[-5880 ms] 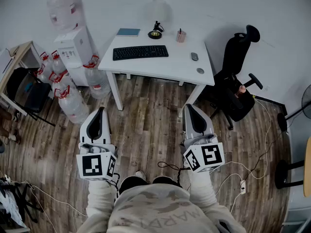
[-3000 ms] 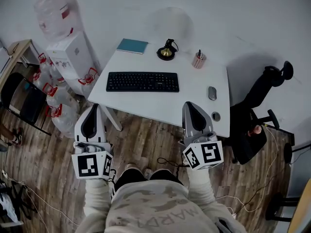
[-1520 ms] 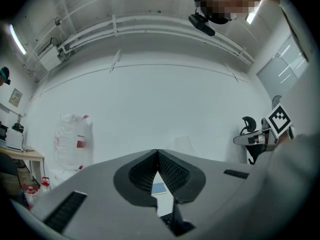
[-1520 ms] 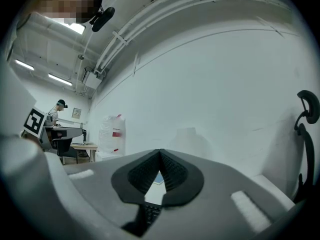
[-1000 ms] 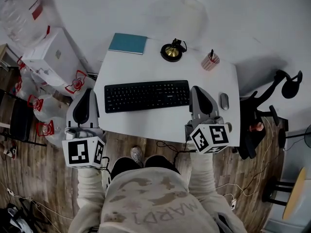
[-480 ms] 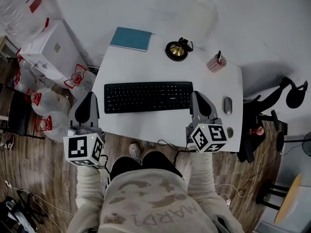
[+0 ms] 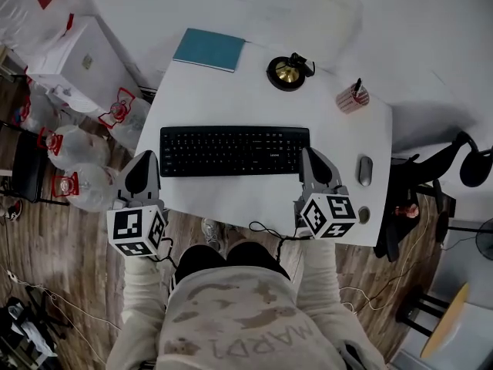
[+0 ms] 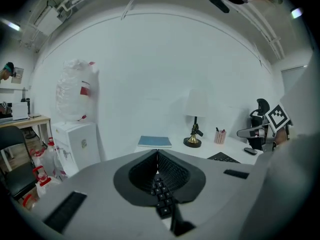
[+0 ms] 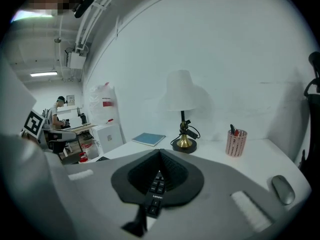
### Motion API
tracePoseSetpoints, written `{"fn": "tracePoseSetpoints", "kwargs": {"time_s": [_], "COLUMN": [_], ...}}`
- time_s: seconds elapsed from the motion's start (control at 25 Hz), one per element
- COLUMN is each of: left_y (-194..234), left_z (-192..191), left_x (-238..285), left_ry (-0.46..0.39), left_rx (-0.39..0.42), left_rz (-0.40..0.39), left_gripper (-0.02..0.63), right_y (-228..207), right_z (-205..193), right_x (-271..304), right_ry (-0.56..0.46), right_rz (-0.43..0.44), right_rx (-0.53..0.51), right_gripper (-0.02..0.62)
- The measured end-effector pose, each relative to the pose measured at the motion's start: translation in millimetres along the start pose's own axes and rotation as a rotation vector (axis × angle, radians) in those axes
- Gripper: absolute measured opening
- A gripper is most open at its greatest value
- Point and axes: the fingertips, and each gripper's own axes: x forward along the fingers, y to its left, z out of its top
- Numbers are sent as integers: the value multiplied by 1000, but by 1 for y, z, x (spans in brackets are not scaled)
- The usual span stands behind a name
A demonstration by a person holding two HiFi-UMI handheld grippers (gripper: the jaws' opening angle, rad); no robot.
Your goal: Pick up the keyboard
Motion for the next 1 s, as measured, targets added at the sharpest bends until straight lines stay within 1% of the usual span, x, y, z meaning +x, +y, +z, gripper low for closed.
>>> {"fn": "tracePoseSetpoints", "kwargs": {"time_s": [0.24,0.4,0.52,0.88,0.96,1.0], "left_y": [6,12,14,13,14,14], "left_z": [-28,-43,-52,-85,-92,-95], "left_x": [15,22,28,53,58,60], "left_ry": [76,116,151,277,296,306], "left_rx": [-24,-68,-73,-60,-66,-71], "left_rz": [11,12,10,-32,-38,-40], "left_gripper": [6,8,14,134,155,163], "right_y": [-14,-26,-35,-63,-70,-72], "right_z": [-22,-34,-42,-69,-77,-81], "right_x": [14,20,25,39,41,42], "right_ry": [64,101,126,224,248,259], "right_rz": [1,-6,-14,-30,-29,-31], "right_rx": [15,36,46,56,65,69], "right_gripper": [11,11,11,15,70,72]}}
